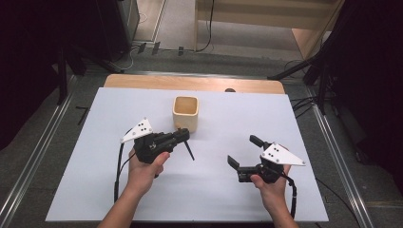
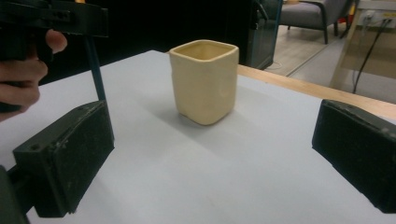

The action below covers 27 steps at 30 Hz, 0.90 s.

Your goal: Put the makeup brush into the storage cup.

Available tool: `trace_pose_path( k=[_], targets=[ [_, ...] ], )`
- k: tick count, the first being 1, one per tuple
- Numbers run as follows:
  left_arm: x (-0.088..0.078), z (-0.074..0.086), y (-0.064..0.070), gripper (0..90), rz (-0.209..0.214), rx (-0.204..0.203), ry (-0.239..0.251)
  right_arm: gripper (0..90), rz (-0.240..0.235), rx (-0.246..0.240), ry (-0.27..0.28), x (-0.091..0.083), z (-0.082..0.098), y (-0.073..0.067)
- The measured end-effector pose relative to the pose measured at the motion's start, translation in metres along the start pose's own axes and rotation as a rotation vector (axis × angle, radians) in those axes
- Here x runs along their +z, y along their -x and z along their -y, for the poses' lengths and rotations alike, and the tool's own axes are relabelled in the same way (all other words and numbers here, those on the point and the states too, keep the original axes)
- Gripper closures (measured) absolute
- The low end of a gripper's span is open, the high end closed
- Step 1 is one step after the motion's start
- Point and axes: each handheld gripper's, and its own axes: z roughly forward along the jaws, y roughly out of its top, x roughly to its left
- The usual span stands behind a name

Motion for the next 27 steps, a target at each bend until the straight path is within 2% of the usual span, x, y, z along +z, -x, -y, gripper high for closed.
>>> trace_pose_path(
  k=[4, 10, 17, 25, 27],
  targets=[
    [-0.001, -0.003, -0.003, 85.0, -0.020, 0.002, -0.002, 0.0, 0.039, -0.003, 0.000, -0.012, 0.009, 0.010],
    [0.001, -0.008, -0.007, 85.0, -0.046, 0.014, -0.008, 0.0, 0.062, 0.007, 0.000, -0.021, 0.015, 0.019],
    [0.004, -0.021, -0.011, 85.0, -0.070, 0.030, 0.001, 0.0, 0.094, 0.006, 0.013, -0.035, 0.018, 0.030],
    [0.006, -0.034, -0.018, 85.0, -0.101, 0.045, 0.009, 0.0, 0.126, -0.001, -0.004, -0.050, 0.029, 0.039],
    [0.008, -0.040, -0.021, 85.0, -0.108, 0.053, 0.006, 0.0, 0.126, -0.001, -0.020, -0.053, 0.036, 0.042]
  ],
)
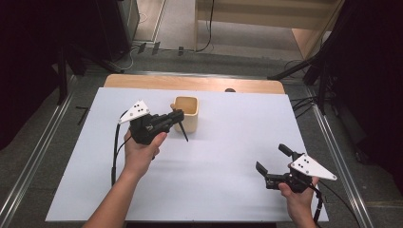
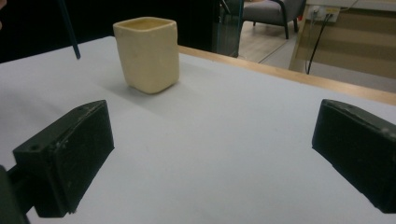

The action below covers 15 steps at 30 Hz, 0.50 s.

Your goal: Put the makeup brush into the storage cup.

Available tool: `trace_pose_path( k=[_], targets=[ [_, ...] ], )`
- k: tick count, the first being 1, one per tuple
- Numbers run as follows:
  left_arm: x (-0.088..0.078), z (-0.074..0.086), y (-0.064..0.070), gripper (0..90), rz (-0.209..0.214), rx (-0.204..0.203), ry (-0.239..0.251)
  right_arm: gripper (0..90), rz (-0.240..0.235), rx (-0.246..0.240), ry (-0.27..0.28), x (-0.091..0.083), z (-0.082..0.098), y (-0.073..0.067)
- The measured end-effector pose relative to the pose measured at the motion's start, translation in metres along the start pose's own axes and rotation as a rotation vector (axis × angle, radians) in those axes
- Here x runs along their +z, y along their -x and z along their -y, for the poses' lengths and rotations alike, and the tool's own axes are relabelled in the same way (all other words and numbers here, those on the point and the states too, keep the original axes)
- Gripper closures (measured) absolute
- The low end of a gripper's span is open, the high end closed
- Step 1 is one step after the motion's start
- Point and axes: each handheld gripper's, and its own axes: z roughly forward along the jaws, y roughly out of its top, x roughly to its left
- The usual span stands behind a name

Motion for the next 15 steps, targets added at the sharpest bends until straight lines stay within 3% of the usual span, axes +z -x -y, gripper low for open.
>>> trace_pose_path(
  k=[7, 15],
  targets=[
    [0.003, -0.014, -0.003, 85.0, -0.011, 0.020, 0.010, 0.0, 0.021, 0.005, -0.027, -0.005, 0.012, 0.008],
    [0.003, -0.020, -0.007, 85.0, -0.023, 0.015, 0.029, 0.0, 0.030, -0.002, -0.034, -0.005, 0.017, 0.012]
  ],
)
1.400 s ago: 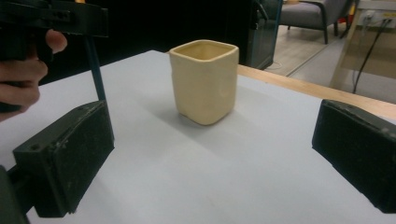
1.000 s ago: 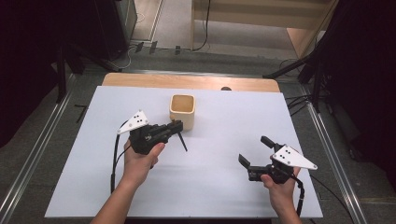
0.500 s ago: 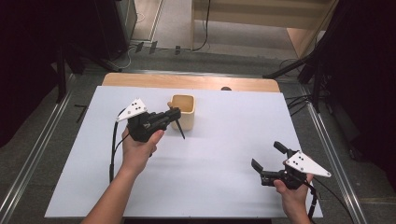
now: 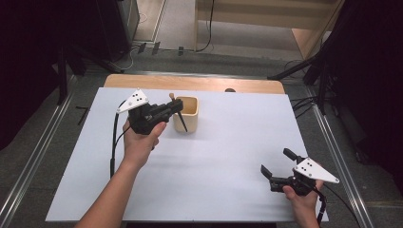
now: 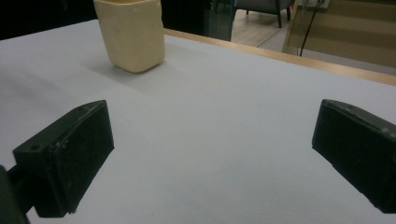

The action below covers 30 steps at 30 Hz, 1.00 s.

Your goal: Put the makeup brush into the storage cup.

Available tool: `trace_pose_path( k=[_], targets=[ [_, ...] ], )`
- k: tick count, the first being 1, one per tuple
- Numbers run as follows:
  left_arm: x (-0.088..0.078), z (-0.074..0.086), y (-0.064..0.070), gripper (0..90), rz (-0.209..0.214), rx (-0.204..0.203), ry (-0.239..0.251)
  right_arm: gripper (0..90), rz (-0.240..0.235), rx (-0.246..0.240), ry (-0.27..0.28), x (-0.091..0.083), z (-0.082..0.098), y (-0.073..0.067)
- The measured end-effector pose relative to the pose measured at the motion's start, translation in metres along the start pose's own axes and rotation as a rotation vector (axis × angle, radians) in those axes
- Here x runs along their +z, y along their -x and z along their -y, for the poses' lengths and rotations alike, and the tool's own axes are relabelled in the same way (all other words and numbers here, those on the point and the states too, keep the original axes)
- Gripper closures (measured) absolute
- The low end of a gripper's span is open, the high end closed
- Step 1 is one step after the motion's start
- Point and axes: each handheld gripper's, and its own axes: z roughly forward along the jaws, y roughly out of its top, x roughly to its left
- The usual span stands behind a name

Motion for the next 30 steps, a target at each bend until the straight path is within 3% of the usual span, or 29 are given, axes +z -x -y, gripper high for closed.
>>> trace_pose_path(
  k=[20, 30],
  targets=[
    [0.004, -0.017, -0.005, 85.1, -0.035, 0.024, 0.065, 0.0, -0.003, -0.005, -0.021, 0.005, 0.006, -0.001],
    [0.012, -0.021, -0.016, 85.0, -0.079, 0.031, 0.078, 0.0, -0.003, -0.009, -0.022, 0.005, 0.006, -0.001]
  ],
)
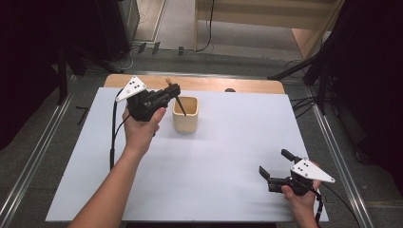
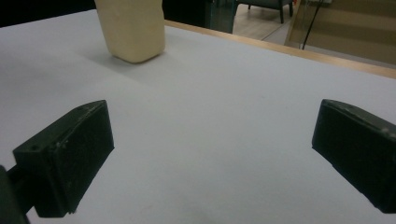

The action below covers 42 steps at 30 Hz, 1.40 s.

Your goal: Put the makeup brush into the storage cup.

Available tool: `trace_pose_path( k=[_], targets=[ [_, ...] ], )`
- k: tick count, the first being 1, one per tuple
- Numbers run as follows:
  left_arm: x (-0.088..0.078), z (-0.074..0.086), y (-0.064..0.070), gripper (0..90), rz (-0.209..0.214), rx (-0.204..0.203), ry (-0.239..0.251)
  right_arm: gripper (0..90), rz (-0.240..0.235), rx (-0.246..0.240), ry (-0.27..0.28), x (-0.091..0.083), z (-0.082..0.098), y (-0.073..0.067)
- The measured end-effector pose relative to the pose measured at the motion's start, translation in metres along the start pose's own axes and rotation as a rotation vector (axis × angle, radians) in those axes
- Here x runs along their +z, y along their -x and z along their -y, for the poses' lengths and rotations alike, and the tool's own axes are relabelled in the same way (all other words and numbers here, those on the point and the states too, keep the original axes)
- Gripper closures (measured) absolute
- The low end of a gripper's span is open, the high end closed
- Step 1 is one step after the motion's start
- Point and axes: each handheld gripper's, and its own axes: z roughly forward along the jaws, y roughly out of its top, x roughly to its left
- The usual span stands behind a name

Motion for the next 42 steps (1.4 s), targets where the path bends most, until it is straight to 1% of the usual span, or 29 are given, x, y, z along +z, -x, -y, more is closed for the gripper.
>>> trace_pose_path(
  k=[1, 4, 14, 17, 25, 28, 33, 37, 42],
  targets=[
    [0.001, 0.001, -0.002, 85.0, -0.006, 0.002, 0.010, 0.0, 0.000, -0.001, 0.000, 0.000, 0.000, 0.000],
    [0.003, 0.001, -0.005, 85.0, -0.016, 0.008, 0.015, 0.0, -0.001, -0.001, 0.000, 0.000, 0.000, 0.000],
    [0.012, 0.008, -0.014, 85.0, -0.069, 0.023, 0.022, 0.0, -0.002, -0.004, -0.003, 0.001, 0.000, 0.000],
    [0.015, 0.010, -0.016, 85.0, -0.081, 0.025, 0.018, 0.0, -0.002, -0.007, -0.003, 0.001, 0.000, 0.000],
    [0.023, 0.018, -0.019, 85.0, -0.089, 0.041, -0.012, 0.0, -0.002, -0.007, -0.005, 0.001, 0.000, 0.000],
    [0.024, 0.021, -0.020, 85.0, -0.094, 0.032, -0.005, 0.0, -0.003, -0.008, -0.006, 0.001, 0.000, 0.000],
    [0.026, 0.033, -0.024, 85.0, -0.106, 0.020, -0.029, 0.0, -0.004, -0.007, -0.007, 0.001, 0.000, -0.001],
    [0.028, 0.037, -0.025, 85.0, -0.106, 0.012, -0.039, 0.0, -0.006, -0.008, -0.008, 0.001, 0.000, -0.001],
    [0.032, 0.046, -0.026, 85.0, -0.112, 0.003, -0.051, 0.0, -0.004, -0.011, -0.012, 0.002, 0.000, -0.001]
  ],
)
